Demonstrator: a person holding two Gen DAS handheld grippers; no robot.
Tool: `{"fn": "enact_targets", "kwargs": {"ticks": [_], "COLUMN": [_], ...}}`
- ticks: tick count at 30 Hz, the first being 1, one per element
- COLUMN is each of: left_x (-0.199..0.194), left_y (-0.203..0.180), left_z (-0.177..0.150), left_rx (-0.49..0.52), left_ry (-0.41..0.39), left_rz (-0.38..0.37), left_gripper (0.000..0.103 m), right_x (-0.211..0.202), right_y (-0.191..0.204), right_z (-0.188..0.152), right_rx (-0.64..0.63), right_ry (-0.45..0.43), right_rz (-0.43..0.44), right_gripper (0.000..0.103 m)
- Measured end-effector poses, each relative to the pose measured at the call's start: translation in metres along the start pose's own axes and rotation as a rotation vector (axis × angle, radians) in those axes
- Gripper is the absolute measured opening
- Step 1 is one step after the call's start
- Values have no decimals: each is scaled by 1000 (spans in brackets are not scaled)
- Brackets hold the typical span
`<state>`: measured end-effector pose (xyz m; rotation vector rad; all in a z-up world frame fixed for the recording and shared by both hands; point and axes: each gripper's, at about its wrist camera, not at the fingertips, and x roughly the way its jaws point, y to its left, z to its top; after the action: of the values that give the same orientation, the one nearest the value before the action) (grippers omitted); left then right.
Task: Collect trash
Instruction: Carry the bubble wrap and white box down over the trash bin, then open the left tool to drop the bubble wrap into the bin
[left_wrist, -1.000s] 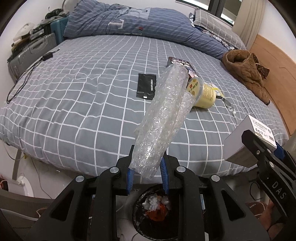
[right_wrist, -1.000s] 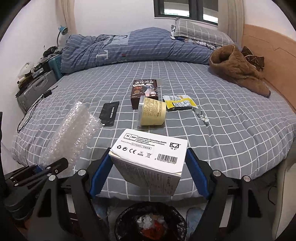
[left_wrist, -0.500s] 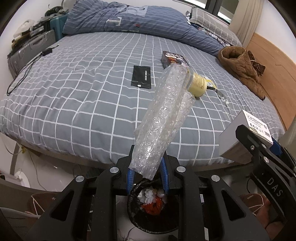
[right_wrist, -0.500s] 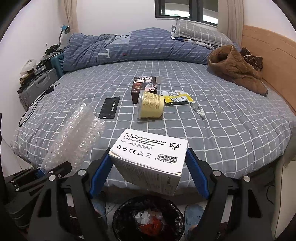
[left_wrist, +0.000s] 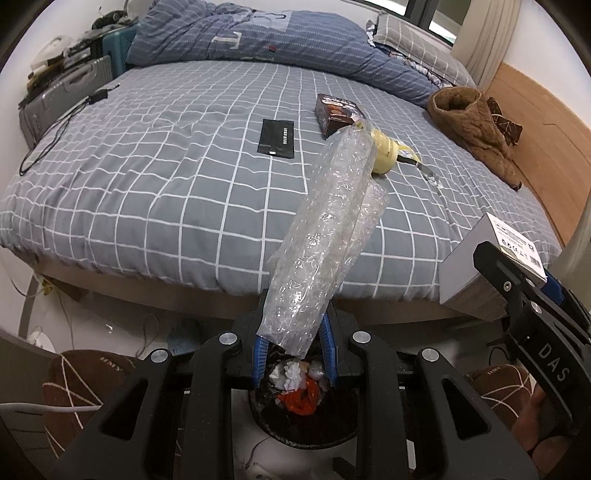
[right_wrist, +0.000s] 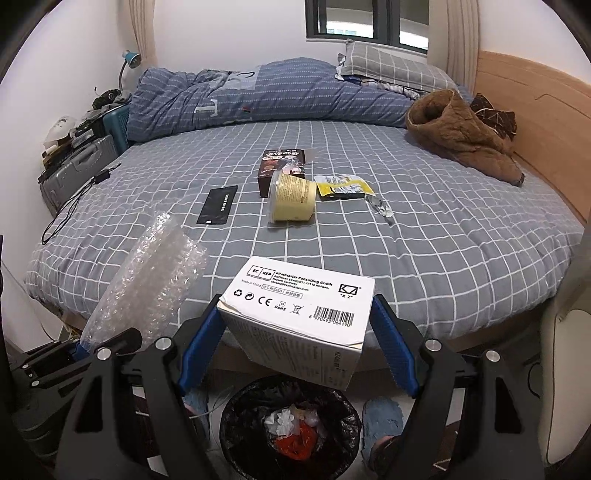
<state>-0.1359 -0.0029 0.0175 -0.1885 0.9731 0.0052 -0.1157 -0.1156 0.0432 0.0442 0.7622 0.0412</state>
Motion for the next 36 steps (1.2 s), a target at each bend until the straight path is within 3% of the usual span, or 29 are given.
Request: {"fn": "enact_targets", "kwargs": {"ticks": [16,36], "left_x": [-21,5], "left_y": [-7,-31], "left_z": [-38,-76], "left_rx": [21,80], "left_ry": [2,67], "left_rz": [-23,-42], "left_gripper": [24,24], "right_x": [-36,-8], "right_y": [5,-14], "right_z": [-34,-80], "right_rx": [-13,-4], "right_ry": [2,87], "right_rz": [8,-18], "right_gripper": [75,75]}}
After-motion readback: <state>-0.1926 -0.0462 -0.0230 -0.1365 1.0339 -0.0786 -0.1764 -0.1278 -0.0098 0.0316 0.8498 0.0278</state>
